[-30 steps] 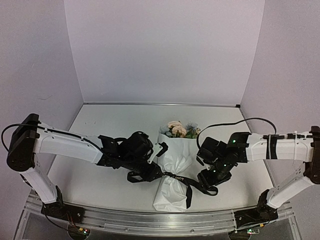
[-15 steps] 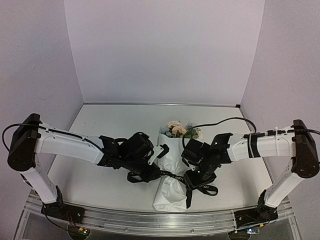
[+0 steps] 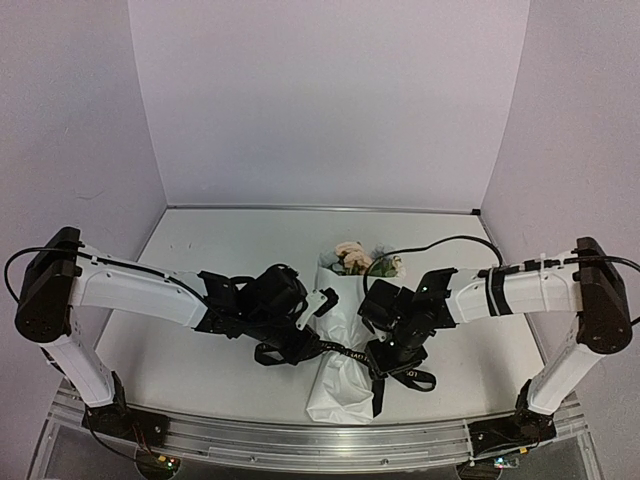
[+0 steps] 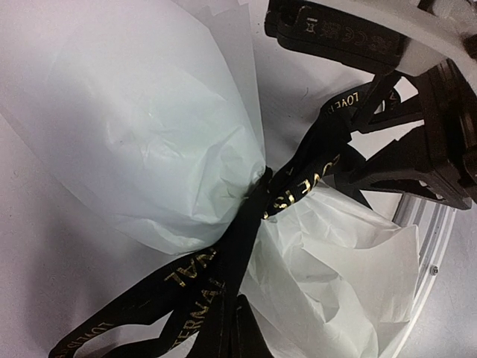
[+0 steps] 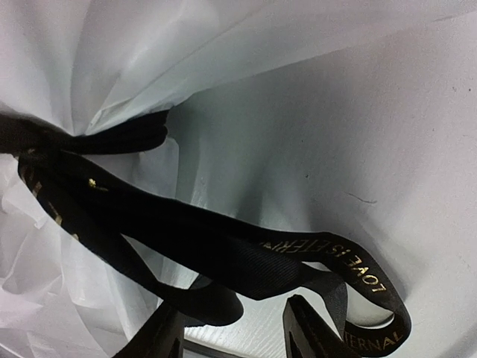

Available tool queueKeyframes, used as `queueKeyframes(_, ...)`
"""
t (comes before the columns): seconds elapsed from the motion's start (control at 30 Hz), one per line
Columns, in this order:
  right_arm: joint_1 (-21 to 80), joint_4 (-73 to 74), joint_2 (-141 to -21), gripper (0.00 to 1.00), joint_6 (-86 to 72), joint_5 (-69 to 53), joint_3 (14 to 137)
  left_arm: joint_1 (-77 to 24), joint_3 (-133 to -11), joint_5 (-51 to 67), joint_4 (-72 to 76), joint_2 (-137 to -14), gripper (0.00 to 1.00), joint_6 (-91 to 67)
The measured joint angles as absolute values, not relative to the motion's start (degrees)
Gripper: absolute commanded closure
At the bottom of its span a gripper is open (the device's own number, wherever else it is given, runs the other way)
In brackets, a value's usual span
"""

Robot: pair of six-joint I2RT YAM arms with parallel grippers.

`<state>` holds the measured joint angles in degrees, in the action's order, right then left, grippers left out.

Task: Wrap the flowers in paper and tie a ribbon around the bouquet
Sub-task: Adjust the ribbon on the folded bouquet.

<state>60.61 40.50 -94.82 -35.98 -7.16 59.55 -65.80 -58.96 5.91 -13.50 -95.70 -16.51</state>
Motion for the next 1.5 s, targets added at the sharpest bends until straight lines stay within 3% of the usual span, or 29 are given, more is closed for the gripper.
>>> queueKeyframes(0.23, 61.1, 39.7, -94.8, 0.45, -36.9, -8.0, 59.5, -65.8, -59.0, 5.9, -13.5, -95.6, 1.0, -16.6)
queueKeyframes(0.9, 62.6, 36.4, -91.3, 0.4, -41.1, -9.9, 59.4, -65.8, -59.0, 6.5, -13.5, -95.6, 1.0, -17.0)
queueKeyframes(1.5, 64.3, 28.3, -95.9, 0.55, -46.3, -12.8, 57.7, -65.8, -57.9, 11.5, -11.9, -94.1, 1.0, -16.9)
